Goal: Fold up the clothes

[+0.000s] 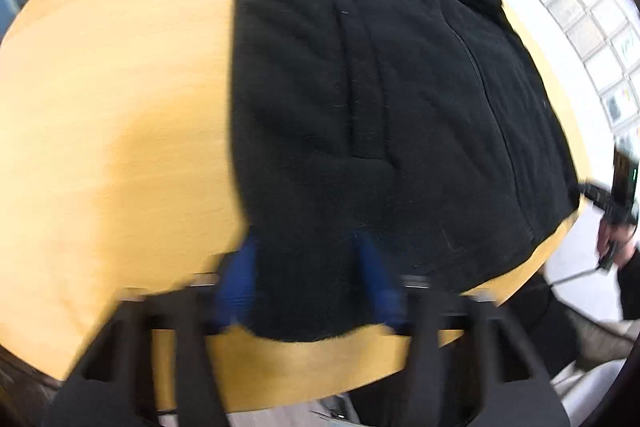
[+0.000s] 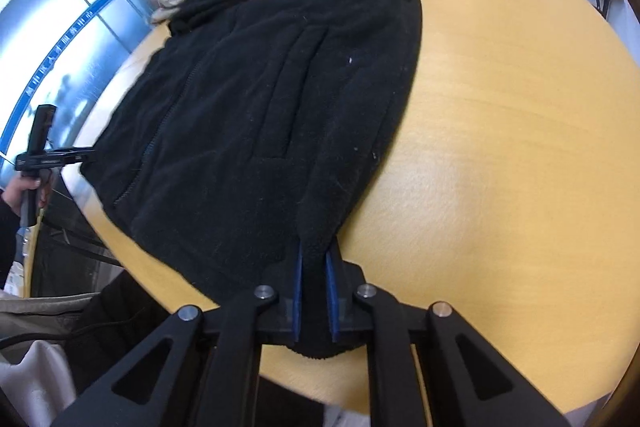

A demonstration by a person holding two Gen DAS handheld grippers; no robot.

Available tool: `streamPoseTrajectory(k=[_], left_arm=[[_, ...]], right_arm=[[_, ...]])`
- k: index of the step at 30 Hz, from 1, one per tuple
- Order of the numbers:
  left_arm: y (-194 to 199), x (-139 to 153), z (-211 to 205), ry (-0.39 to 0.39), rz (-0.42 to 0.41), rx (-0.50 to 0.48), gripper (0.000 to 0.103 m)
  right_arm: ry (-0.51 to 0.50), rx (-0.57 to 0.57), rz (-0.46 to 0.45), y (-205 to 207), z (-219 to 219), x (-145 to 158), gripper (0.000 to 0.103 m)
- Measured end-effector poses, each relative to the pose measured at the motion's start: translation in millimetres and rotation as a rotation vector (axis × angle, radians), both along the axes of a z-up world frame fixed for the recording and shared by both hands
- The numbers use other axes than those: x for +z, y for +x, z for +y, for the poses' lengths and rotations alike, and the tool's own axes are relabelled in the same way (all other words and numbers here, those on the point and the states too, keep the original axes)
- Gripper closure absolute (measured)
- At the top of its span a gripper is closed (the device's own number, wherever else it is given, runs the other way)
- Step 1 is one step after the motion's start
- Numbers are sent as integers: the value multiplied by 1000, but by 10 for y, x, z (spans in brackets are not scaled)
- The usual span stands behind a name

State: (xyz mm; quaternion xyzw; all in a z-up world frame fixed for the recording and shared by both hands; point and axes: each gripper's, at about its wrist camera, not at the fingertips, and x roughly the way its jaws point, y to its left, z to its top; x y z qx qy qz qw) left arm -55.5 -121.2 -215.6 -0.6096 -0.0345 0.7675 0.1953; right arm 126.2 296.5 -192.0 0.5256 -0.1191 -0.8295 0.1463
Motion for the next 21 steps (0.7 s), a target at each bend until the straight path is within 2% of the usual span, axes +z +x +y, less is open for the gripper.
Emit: streamPoseTrajectory(k=[4, 7, 10, 15, 21], left_arm=[[65, -69, -4, 34, -15, -11, 88], [142, -100, -58, 105, -43, 10, 92], [296, -42, -147, 214, -52, 37, 93], [610, 166, -151, 411, -61, 90, 93], [566, 320, -144, 638, -46, 198, 93]], right_arm=[[-49, 2, 41, 243, -15, 114, 94], [-63, -2, 82, 413, 11, 247, 94], [-63, -15, 139, 530, 53, 456, 94], [-100, -31, 275, 697, 116, 1000, 95], [-159, -28, 411, 553, 179, 1539, 95]])
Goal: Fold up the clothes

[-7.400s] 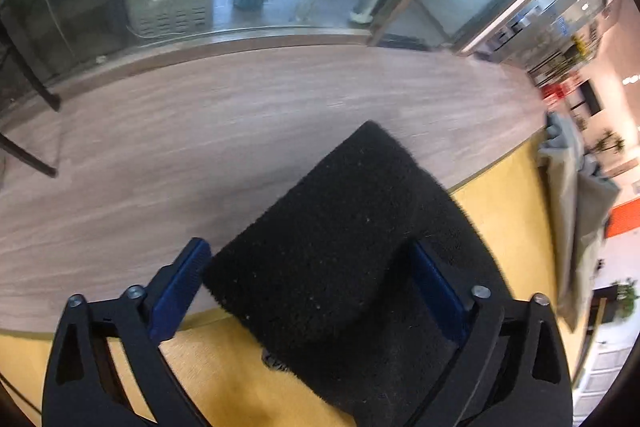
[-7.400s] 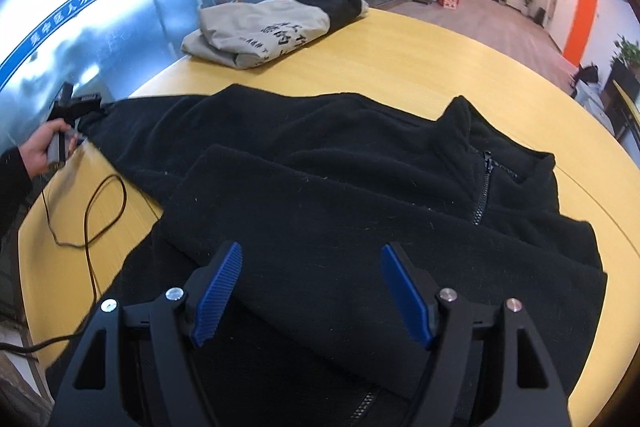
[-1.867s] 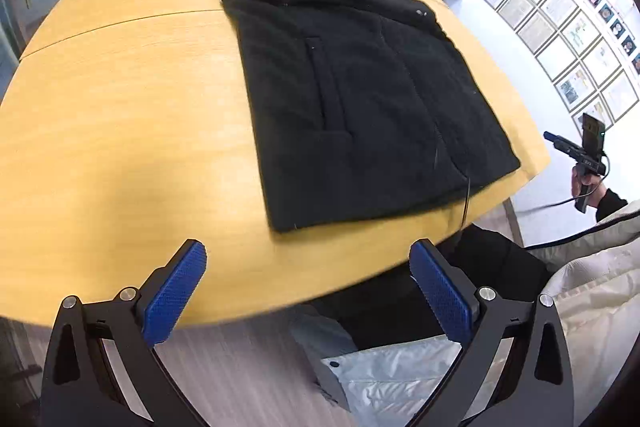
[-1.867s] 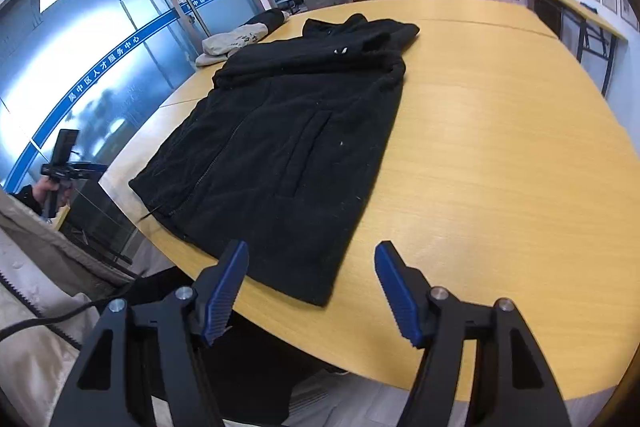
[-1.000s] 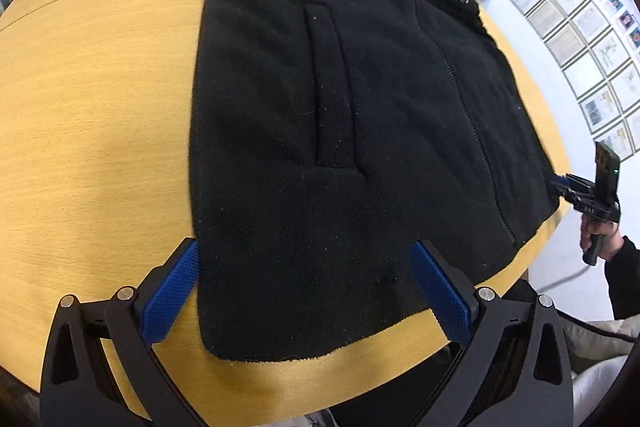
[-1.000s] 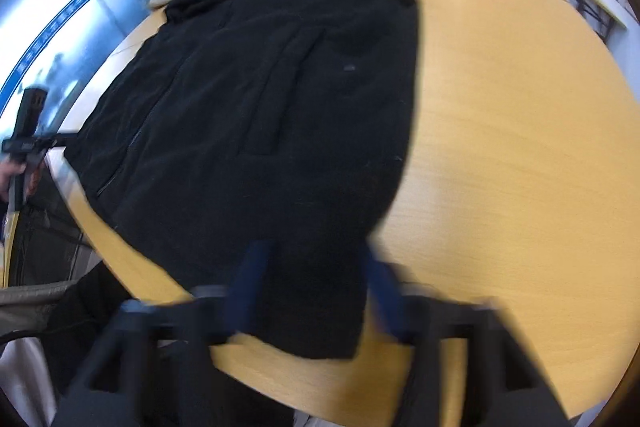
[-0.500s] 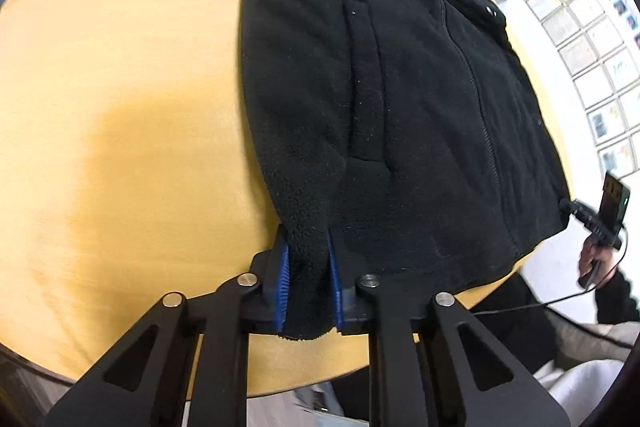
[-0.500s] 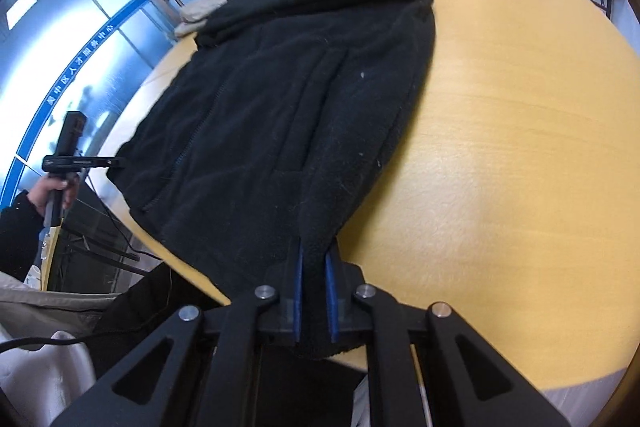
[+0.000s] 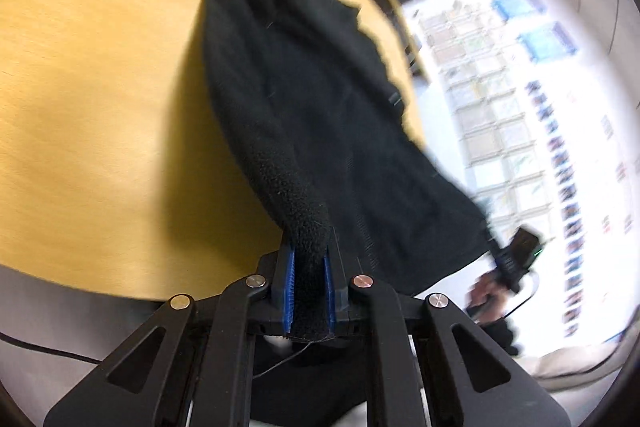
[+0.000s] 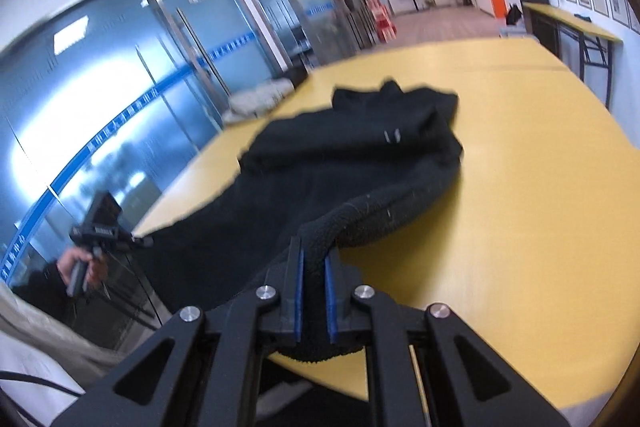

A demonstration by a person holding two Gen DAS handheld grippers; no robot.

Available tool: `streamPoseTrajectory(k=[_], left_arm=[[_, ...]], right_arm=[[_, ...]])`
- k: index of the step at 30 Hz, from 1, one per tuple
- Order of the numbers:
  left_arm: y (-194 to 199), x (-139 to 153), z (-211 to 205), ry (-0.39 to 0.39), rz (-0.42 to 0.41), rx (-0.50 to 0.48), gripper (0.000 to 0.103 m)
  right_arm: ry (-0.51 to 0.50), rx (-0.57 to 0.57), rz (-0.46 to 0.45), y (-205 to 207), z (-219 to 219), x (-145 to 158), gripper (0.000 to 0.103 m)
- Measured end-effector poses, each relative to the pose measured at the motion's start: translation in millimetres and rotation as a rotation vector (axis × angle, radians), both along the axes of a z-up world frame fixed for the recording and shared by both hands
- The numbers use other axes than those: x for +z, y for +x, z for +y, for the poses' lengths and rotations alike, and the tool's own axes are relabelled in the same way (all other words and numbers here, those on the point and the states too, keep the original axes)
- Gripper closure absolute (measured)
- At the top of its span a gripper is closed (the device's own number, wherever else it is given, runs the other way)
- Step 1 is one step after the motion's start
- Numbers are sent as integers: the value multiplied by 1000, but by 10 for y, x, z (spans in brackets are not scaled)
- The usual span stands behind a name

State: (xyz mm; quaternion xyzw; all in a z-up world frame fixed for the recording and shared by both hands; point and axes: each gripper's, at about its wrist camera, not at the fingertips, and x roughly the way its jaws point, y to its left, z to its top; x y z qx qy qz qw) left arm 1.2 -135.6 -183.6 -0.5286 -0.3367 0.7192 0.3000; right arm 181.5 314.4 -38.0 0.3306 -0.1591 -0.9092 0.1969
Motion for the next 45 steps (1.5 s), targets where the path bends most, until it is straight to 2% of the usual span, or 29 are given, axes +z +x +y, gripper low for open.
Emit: streamPoseTrajectory(k=[3, 10, 16, 21, 23, 26, 28, 31, 37, 41, 43, 45], left_arm=[[-215, 169, 6, 95, 6, 67, 93], [-1034, 500, 221, 182, 36, 130, 93], [-2176, 804, 68, 198, 56, 196, 93], [-3016, 794, -87, 168, 45, 228, 93], [-3301, 647, -62, 149, 27, 232, 92], [-3749, 209, 12, 100, -43, 228, 92], [-4006, -121, 69, 73, -94, 225, 92], [-4330, -429, 182, 37, -125, 198, 92], [-4697, -617, 268, 36, -132, 142, 91], [-4732, -726, 231, 21, -142, 99, 87], [-4780, -750, 212, 19, -147, 79, 87], [-4819, -679, 228, -13, -126, 55, 86]], right_arm=[[-44, 7, 48, -281, 101, 200, 95], [-102, 28, 129, -1235, 190, 536, 95], [-174, 13, 130, -2311, 364, 601, 95], [-185, -47, 82, -3142, 615, 500, 95], [-169, -74, 24, -3463, 679, 337, 95], [-143, -116, -102, -3961, 820, -60, 95], [-132, -143, -184, -4212, 943, -390, 95], [-142, -164, -264, -4459, 1063, -769, 95], [-219, -177, -316, -4651, 1281, -1122, 94], [-234, -187, -412, -4805, 1380, -1422, 93], [-284, -202, -438, -4832, 1442, -1512, 88], [-313, -202, -427, -4817, 1475, -1514, 85]])
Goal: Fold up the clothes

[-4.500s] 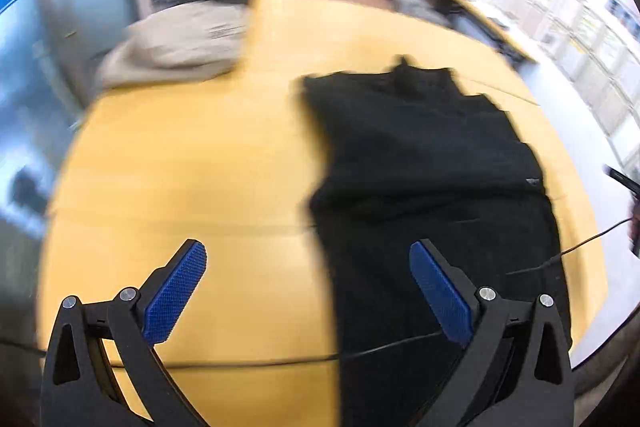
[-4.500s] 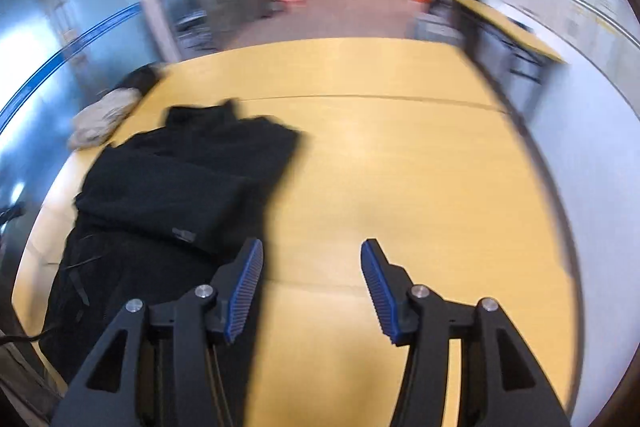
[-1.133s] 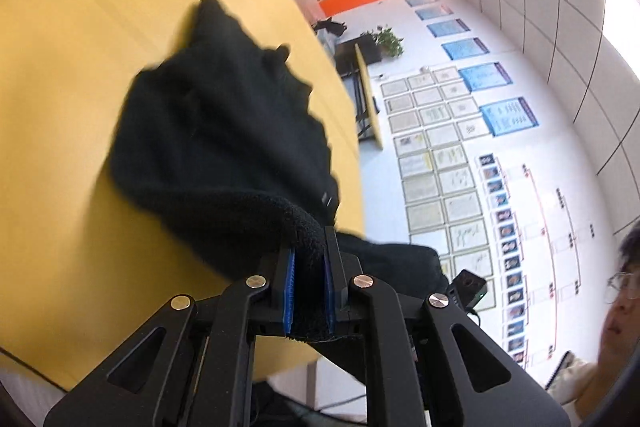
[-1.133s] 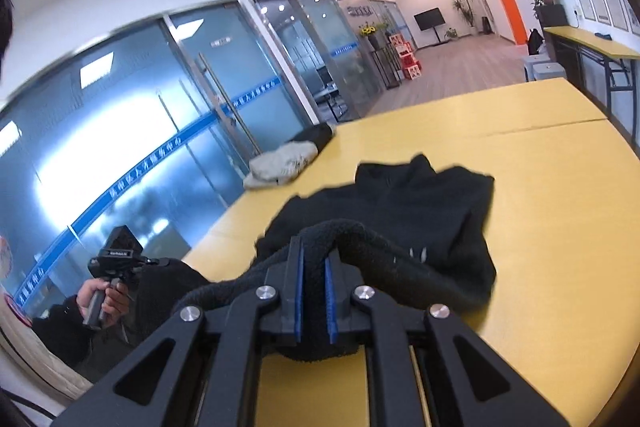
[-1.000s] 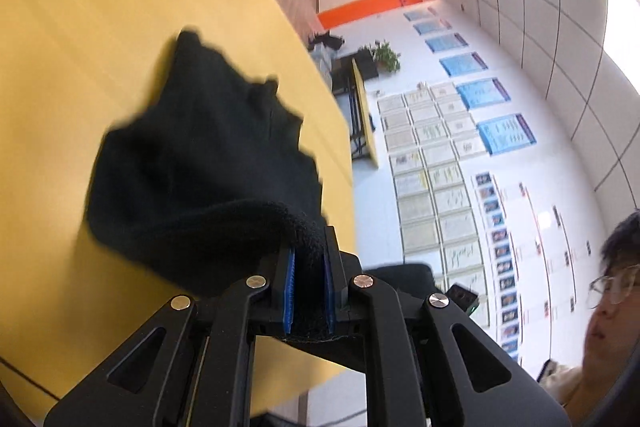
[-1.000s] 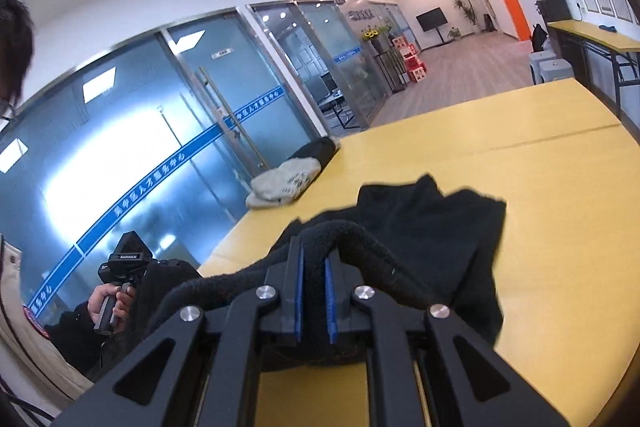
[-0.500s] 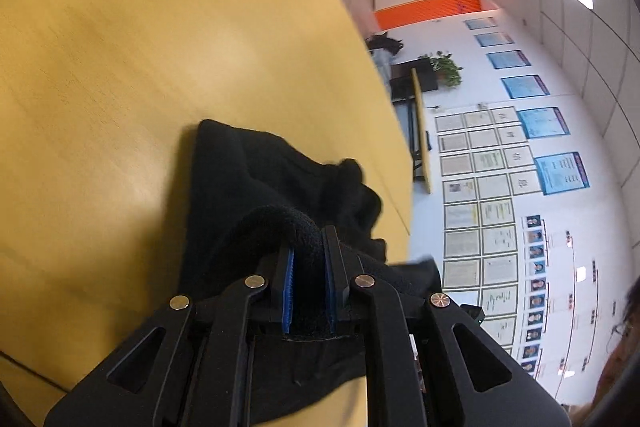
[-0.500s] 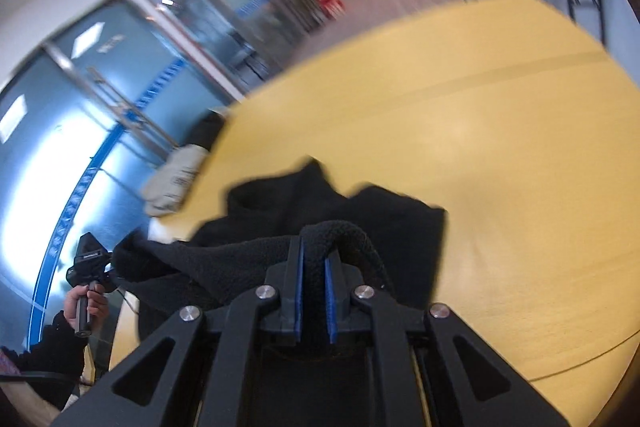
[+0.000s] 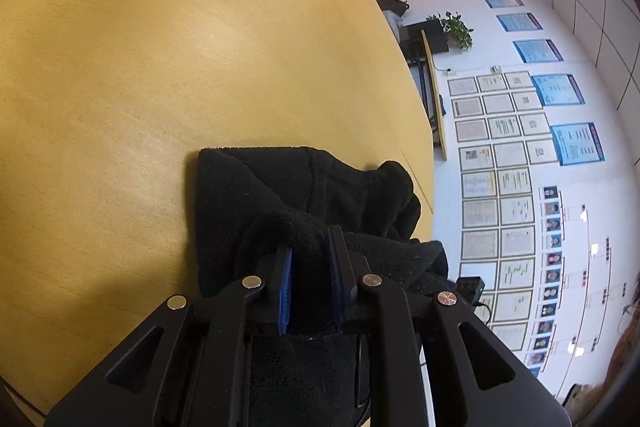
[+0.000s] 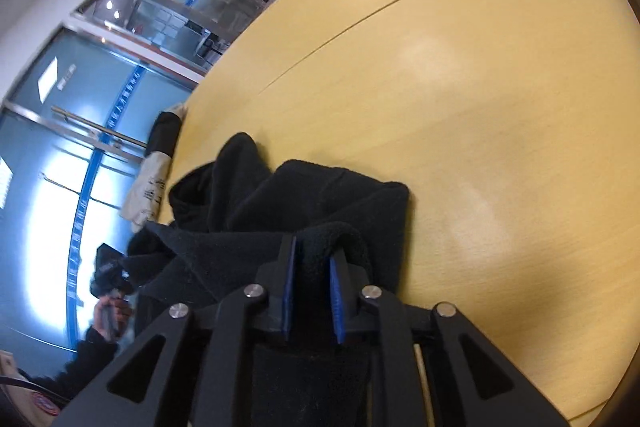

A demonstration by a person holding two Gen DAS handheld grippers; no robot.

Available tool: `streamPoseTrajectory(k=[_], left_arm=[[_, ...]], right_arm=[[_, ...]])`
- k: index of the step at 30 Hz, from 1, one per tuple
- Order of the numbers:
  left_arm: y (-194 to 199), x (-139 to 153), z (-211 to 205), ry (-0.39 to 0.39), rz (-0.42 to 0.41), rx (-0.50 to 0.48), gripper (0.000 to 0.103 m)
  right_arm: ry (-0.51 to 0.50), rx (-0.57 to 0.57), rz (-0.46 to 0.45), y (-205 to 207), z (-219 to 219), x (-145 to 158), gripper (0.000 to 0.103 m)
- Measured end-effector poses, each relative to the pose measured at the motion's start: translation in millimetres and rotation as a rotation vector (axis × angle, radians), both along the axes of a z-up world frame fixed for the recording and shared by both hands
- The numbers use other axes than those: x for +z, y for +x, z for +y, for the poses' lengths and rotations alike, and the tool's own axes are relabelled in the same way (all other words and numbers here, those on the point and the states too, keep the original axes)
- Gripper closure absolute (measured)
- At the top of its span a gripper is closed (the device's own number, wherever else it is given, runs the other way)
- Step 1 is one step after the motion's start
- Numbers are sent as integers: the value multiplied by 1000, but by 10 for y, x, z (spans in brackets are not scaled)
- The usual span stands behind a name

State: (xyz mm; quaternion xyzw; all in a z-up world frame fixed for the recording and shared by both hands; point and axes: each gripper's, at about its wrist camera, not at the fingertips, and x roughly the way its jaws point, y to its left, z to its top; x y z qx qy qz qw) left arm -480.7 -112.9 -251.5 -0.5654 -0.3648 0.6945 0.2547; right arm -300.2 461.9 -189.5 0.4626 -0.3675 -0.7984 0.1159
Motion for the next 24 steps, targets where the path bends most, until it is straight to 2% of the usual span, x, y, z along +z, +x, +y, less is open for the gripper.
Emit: streamPoseTrajectory(k=[2, 3, 4, 5, 6, 8, 10, 13, 15, 17, 19, 20, 21, 22, 23, 24], left_arm=[[-19, 166, 14, -38, 42, -21, 82], [-23, 273, -18, -51, 68, -16, 71], [-22, 371, -94, -64, 94, 12, 60], [-22, 467, -178, -77, 120, 44, 34], [-18, 573, -276, -88, 150, 88, 25], [-18, 768, -400, -100, 209, 126, 24], [-4, 925, -316, -188, 267, 88, 23], [24, 883, 215, -238, 329, -140, 22], [33, 725, 658, -250, 346, -327, 22], [-2, 506, 940, -318, 340, -425, 22], [-110, 255, 1027, -350, 303, -432, 23], [-168, 185, 1009, -334, 301, -416, 23], [-230, 162, 946, -293, 305, -389, 23], [-287, 158, 882, -258, 305, -365, 24], [-336, 151, 812, -241, 303, -344, 31], [-366, 136, 751, -237, 300, -339, 41]], right_arm=[[-3, 4, 38, 33, 4, 80, 77], [20, -14, 66, 71, -7, 186, 58], [58, -66, 101, 134, 70, 288, 25], [63, -119, 136, 195, 170, 374, 14], [64, -171, 172, 258, 274, 464, 11], [57, -252, 248, 382, 469, 666, 11], [168, -211, 313, 405, 383, 917, 10], [328, 83, 359, 180, -260, 1100, 9], [324, 333, 328, -63, -801, 967, 9], [240, 454, 290, -280, -1168, 717, 11], [168, 545, 245, -509, -1483, 460, 14], [176, 503, 205, -647, -1472, 313, 14], [198, 455, 165, -764, -1403, 180, 20], [206, 412, 135, -853, -1302, 69, 43], [201, 376, 119, -900, -1176, -13, 59], [214, 335, 117, -890, -1048, -42, 90]])
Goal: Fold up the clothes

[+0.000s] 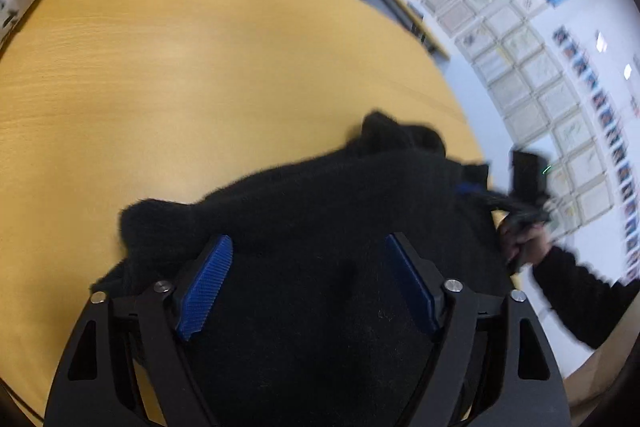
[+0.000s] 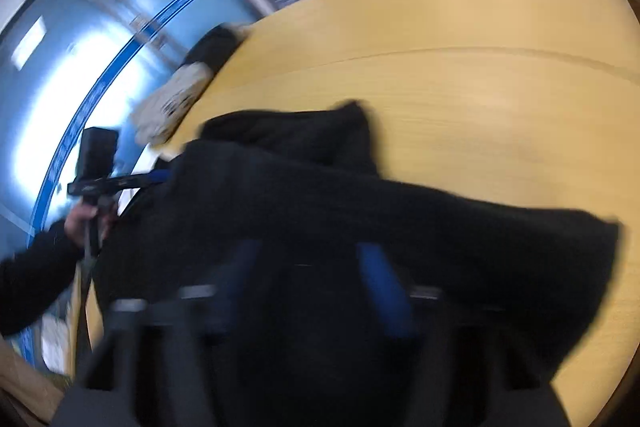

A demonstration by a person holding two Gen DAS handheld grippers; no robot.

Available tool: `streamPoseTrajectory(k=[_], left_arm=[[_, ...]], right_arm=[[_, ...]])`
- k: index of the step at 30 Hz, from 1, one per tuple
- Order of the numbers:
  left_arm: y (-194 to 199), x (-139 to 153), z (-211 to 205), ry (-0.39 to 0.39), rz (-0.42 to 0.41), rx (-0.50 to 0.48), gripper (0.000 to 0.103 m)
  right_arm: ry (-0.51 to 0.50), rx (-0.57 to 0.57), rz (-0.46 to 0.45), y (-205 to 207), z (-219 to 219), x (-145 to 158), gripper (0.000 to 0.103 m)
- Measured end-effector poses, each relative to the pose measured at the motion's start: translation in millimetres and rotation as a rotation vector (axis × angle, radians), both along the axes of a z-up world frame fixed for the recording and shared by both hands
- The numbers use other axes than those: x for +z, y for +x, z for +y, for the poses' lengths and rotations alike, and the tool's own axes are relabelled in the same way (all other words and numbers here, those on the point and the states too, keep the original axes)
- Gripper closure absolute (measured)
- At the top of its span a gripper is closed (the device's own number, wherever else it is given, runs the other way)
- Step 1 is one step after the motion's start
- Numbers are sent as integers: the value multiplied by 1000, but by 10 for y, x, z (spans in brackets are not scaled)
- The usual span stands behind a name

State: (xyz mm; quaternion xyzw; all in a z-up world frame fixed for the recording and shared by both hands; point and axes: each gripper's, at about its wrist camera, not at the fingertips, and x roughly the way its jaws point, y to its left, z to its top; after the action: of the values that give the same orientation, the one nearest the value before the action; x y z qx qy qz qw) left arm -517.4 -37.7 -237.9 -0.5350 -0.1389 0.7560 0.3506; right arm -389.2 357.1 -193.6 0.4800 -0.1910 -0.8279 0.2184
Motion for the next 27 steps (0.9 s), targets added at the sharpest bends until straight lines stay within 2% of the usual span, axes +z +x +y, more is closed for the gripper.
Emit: streamPoseTrajectory(k=[1, 2, 3, 4, 5, 6, 7, 8, 10, 11, 13, 16, 17, 18, 20, 21, 22, 23, 24, 26, 27], left_arm=[[-26, -16, -59, 1, -3, 1, 45], [-21, 2, -107, -10, 9, 5, 49], [-9, 27, -153, -23, 25, 9, 48], [25, 70, -178, -32, 39, 15, 47], [75, 165, -179, -33, 70, 13, 35], [127, 270, -176, -33, 106, 10, 21], [192, 377, -131, -25, 155, -12, 17], [283, 457, -40, -14, 213, -64, 13], [441, 556, 158, -13, 319, -168, 12], [476, 540, 290, -42, 351, -213, 12], [446, 410, 548, -122, 354, -297, 12], [365, 143, 761, -233, 341, -370, 15], [332, 70, 783, -254, 337, -383, 17], [328, 53, 759, -251, 371, -393, 18], [336, 58, 683, -252, 401, -396, 21], [347, 73, 643, -257, 412, -387, 22], [360, 90, 605, -262, 424, -377, 22], [366, 143, 563, -260, 424, -358, 22], [370, 204, 521, -256, 423, -338, 21], [391, 332, 311, -217, 412, -267, 18], [385, 375, 186, -186, 401, -235, 12]], right_arm=[[16, -44, 7, 38, 129, -18, 99], [51, -96, 22, 136, 256, -4, 99], [98, -152, 40, 214, 371, 23, 99], [149, -212, 56, 295, 491, 56, 94], [206, -278, 62, 378, 611, 105, 88], [273, -338, 60, 439, 702, 154, 61], [347, -378, 67, 489, 756, 211, 36], [383, -368, 103, 549, 735, 305, 36], [358, -272, 175, 601, 487, 478, 36], [328, -218, 214, 618, 295, 559, 36], [251, -117, 274, 566, -98, 653, 33], [200, -31, 255, 314, -542, 505, 28], [240, -35, 225, 212, -627, 390, 28], [272, -47, 197, 133, -662, 283, 28], [300, -107, 150, 85, -493, 102, 41], [319, -150, 129, 75, -385, 45, 52], [362, -218, 112, 96, -234, 55, 51], [433, -277, 84, 116, -115, 43, 44], [478, -330, 55, 145, 23, 34, 29], [441, -404, 6, 257, 374, 50, 28], [429, -417, 12, 332, 502, 103, 28]])
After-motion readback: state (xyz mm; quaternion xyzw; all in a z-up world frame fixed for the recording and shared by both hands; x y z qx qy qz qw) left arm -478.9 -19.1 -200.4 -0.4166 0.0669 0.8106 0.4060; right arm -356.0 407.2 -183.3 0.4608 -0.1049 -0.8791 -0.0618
